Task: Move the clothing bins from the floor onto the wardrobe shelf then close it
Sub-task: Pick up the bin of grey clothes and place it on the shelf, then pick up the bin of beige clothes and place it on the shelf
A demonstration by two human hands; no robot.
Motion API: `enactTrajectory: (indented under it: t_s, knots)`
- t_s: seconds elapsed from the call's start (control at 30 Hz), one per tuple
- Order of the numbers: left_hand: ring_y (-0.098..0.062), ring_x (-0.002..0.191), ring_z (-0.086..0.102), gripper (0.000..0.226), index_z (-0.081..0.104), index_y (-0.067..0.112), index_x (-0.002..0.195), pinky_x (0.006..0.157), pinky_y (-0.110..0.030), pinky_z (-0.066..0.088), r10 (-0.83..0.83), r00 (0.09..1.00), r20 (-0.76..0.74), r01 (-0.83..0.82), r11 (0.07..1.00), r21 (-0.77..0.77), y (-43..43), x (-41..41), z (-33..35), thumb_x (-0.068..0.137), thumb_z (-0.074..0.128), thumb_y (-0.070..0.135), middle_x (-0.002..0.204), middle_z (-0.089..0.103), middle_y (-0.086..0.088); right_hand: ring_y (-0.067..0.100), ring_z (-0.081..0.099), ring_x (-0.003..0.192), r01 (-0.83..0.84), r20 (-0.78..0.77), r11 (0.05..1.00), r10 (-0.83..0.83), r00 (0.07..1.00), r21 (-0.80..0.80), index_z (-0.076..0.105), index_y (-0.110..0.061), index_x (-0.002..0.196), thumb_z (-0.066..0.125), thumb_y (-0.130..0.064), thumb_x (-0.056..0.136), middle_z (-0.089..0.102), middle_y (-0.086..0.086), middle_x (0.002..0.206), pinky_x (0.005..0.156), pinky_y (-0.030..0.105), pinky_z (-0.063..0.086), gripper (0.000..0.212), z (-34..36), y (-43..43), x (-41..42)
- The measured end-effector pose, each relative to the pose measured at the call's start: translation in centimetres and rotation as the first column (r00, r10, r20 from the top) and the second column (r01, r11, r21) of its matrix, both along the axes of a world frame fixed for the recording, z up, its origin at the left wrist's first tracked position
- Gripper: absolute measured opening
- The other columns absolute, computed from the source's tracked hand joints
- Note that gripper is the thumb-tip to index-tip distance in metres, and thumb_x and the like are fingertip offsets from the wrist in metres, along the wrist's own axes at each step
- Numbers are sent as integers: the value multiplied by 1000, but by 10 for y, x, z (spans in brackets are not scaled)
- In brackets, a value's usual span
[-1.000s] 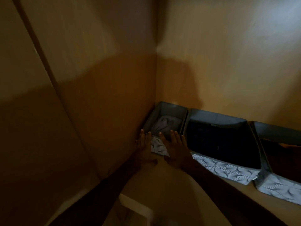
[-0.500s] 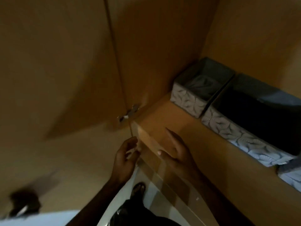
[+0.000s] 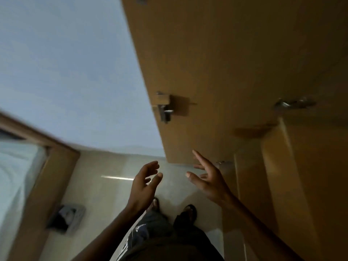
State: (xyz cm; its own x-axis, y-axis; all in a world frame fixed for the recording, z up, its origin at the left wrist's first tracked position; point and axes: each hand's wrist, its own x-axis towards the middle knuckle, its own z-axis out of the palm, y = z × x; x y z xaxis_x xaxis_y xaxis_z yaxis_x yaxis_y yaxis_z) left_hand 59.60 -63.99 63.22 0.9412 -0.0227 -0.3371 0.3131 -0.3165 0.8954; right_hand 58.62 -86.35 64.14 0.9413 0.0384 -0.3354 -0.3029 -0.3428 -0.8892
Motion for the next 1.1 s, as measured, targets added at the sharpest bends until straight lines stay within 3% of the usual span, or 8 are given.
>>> enactTrajectory:
  t_s: [0.3, 0.43, 0.63, 0.8, 0.97, 1.1]
  knots:
    - [-2, 109, 61, 44, 56, 25, 128, 91, -28, 51, 458, 888, 39, -459, 888, 12, 144, -87, -1, 86, 59, 37, 121, 65, 10, 1, 51, 121, -438, -36, 899, 438, 898, 5, 29, -43, 147, 65, -51, 76, 45, -14, 143, 95, 29, 50, 80, 1, 157, 14]
    - [-5, 110, 60, 33, 55, 27, 127, 89, -22, 49, 599, 800, 39, -600, 800, 3, 212, -141, -6, 95, 59, 23, 122, 63, 8, 1, 52, 119, -580, -13, 814, 580, 814, -30, 29, -43, 146, 65, -50, 77, 46, -13, 141, 89, 23, 49, 78, 1, 245, -1]
    - [-5, 109, 59, 34, 54, 24, 129, 82, -14, 47, 746, 666, 32, -746, 666, -7, 301, -228, -16, 95, 59, 19, 122, 62, 6, 4, 53, 118, -728, 11, 682, 730, 683, -62, 29, -40, 147, 68, -41, 85, 47, -11, 140, 77, 14, 47, 74, -4, 369, -49]
    - [-7, 109, 60, 35, 55, 21, 129, 82, -14, 47, 873, 486, 31, -874, 486, -8, 369, -304, -27, 95, 59, 19, 120, 63, 4, 5, 51, 118, -857, -11, 510, 859, 512, -73, 26, -37, 149, 67, -39, 86, 45, -7, 144, 76, 13, 46, 75, -16, 467, -96]
    - [-9, 108, 61, 34, 57, 18, 128, 82, -14, 46, 974, 228, 0, -974, 228, -3, 416, -381, -36, 94, 60, 19, 118, 65, 3, 8, 52, 119, -955, -52, 284, 956, 289, -80, 26, -36, 150, 68, -38, 86, 46, -5, 144, 88, 25, 48, 76, -26, 559, -147]
    - [-8, 108, 60, 35, 56, 19, 129, 83, -15, 46, 999, 28, -47, -1000, 27, -4, 446, -439, -47, 94, 60, 20, 119, 64, 4, 7, 53, 116, -993, -83, 79, 993, 86, -82, 27, -35, 149, 69, -35, 85, 46, -5, 143, 80, 16, 46, 77, -36, 644, -194]
